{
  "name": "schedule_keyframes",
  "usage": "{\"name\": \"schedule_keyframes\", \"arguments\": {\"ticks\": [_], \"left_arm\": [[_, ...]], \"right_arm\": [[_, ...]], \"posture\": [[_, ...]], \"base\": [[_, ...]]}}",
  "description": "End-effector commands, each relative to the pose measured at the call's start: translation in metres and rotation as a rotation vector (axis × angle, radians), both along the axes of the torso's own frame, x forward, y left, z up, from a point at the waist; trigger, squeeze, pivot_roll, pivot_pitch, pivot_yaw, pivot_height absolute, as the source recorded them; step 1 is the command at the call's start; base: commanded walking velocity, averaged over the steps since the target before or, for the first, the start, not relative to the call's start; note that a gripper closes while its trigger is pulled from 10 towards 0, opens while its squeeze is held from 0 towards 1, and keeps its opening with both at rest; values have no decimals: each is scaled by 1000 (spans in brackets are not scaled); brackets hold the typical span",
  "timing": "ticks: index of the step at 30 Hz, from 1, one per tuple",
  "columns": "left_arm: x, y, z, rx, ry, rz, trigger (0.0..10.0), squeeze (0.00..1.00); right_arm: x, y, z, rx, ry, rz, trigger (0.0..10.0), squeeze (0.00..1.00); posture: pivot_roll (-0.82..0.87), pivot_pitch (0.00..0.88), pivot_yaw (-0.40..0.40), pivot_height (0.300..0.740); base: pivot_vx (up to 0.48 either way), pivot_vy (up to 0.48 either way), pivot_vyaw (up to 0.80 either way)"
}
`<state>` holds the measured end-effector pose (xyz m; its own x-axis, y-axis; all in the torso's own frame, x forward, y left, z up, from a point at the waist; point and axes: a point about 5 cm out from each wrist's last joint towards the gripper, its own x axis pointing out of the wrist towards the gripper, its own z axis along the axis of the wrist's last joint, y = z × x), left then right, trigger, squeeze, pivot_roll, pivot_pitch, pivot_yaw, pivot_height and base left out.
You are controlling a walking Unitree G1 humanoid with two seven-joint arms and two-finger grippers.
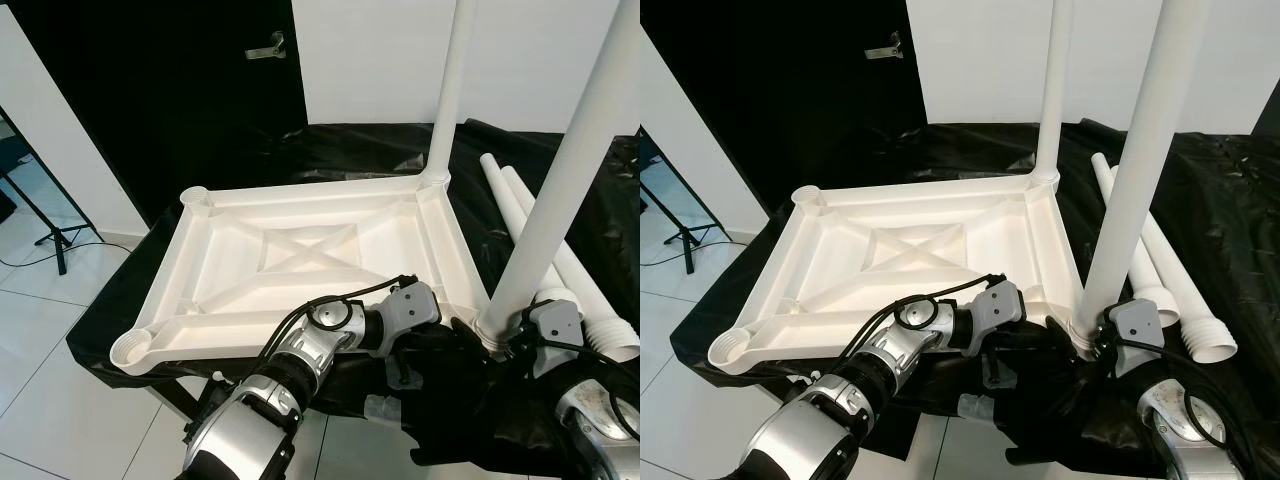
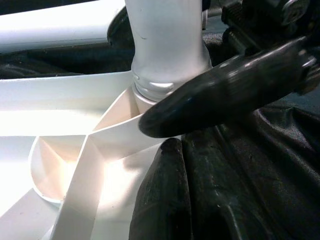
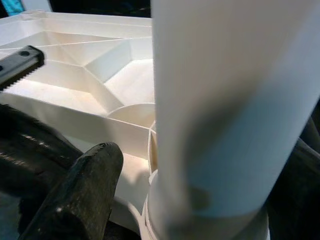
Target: Building children table
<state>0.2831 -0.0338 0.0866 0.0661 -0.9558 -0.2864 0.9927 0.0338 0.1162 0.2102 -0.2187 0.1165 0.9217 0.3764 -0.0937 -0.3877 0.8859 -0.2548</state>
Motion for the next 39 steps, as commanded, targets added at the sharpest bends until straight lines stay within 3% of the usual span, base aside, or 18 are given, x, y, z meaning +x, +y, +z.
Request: {"name": "schedule_keyframes", "arguments": {"ticks": [1, 4, 6, 7, 14, 15, 16, 18, 21, 25, 26, 27, 28, 29, 30, 35, 36, 39], "left_arm": [[-25, 16, -57, 203, 189, 73, 10000, 0], [-24, 17, -57, 205, 189, 74, 10000, 0], [-24, 17, -58, 206, 189, 74, 10000, 0], [-24, 17, -58, 206, 188, 73, 10000, 0], [-24, 17, -57, 206, 184, 70, 10000, 0], [-23, 18, -56, 208, 182, 70, 10000, 0], [-23, 18, -56, 208, 182, 70, 10000, 0], [-21, 20, -56, 210, 179, 73, 10000, 0], [-20, 21, -55, 212, 177, 75, 10000, 0], [-20, 22, -55, 214, 176, 75, 10000, 0], [-20, 22, -55, 216, 176, 76, 10000, 0], [-20, 22, -55, 216, 175, 76, 10000, 0], [-20, 22, -55, 217, 173, 75, 10000, 0], [-20, 22, -55, 217, 173, 75, 10000, 0], [-19, 21, -55, 216, 173, 74, 10000, 0], [-19, 20, -53, 214, 171, 74, 10000, 0], [-19, 19, -53, 213, 171, 74, 10000, 0], [-19, 18, -53, 210, 172, 73, 10000, 0]], "right_arm": [[1, -1, 5, -11, -7, 40, 8196, 0], [0, -3, 4, -31, 9, 60, 7412, 0], [-2, -5, 3, -40, 31, 82, 6196, 0], [-5, -7, 0, -38, 54, 96, 0, 0], [-10, -5, -10, 0, 84, 47, 0, 0], [-9, -1, -14, 39, 57, -62, 0, 0], [-9, -1, -14, 39, 57, -62, 0, 0], [-12, 6, -18, 135, -39, -326, 0, 0], [-18, 10, -15, 192, -115, -464, 0, 0], [-18, 12, -12, 183, -150, -511, 0, 0], [-17, 13, -12, 168, -150, -518, 8510, 0], [-16, 13, -13, 157, -149, -520, 8510, 0], [-15, 12, -12, 145, -147, -508, 10000, 0], [-15, 12, -12, 145, -147, -508, 10000, 0], [-14, 9, -11, 135, -149, -496, 10000, 1000], [-7, 1, -6, 96, -162, -474, 10000, 1000], [-4, -1, -5, 79, -165, -465, 10000, 0], [2, -2, -2, 49, -163, -403, 10000, 0]], "posture": [[7, 0, 84, 740], [8, 0, 84, 740], [8, 0, 86, 740], [9, 0, 86, 740], [14, 0, 93, 740], [16, 0, 96, 740], [16, 0, 96, 740], [24, 0, 99, 740], [24, 0, 100, 740], [21, 0, 103, 740], [19, 0, 105, 740], [19, 0, 105, 740], [18, 0, 106, 740], [18, 0, 106, 740], [14, 0, 103, 740], [9, 0, 103, 740], [6, 0, 102, 740], [7, 0, 99, 740]], "base": [[0, 0, 0], [0, 0, 0], [0, 0, 0], [0, 0, 0], [0, 0, 0], [0, 0, 0], [0, 0, 0], [0, 0, 0], [0, 0, 0], [0, 0, 0], [0, 0, 0], [0, 0, 0], [0, 0, 0], [0, 0, 0], [0, 0, 0], [0, 0, 0], [0, 0, 0], [0, 0, 0]]}}
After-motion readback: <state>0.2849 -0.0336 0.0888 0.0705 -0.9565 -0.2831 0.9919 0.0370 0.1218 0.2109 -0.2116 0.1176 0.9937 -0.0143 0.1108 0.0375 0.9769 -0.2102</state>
